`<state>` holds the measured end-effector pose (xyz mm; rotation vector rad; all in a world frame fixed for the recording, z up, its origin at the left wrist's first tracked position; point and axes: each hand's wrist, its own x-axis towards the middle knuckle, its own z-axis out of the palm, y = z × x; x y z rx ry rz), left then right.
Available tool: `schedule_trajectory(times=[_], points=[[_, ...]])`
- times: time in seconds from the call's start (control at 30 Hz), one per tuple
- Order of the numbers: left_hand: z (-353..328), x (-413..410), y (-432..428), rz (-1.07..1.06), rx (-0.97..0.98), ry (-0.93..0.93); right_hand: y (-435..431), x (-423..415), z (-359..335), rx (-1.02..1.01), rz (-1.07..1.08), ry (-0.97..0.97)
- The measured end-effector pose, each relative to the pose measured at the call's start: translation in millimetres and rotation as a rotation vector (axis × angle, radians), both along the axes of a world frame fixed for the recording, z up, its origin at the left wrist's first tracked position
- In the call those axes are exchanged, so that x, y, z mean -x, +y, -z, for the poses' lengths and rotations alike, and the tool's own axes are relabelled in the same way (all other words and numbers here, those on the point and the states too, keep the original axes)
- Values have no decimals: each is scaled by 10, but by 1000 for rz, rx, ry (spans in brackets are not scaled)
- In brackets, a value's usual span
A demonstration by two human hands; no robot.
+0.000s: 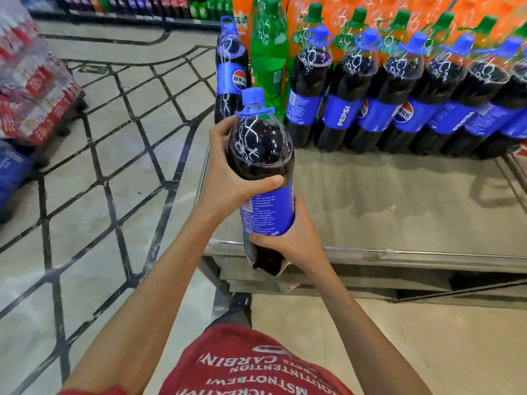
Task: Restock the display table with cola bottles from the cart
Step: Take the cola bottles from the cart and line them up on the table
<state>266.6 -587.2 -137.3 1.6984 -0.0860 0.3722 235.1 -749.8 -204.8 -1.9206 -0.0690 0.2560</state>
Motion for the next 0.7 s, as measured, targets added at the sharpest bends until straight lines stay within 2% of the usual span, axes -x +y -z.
schedule_trajectory(times=[0.33,0.7], points=[[102,-1117,467,97,-80,-11,480,-1037,157,35,114,11],[293,-1907,694,230,-155,33,760,-1788,450,41,212,-42]])
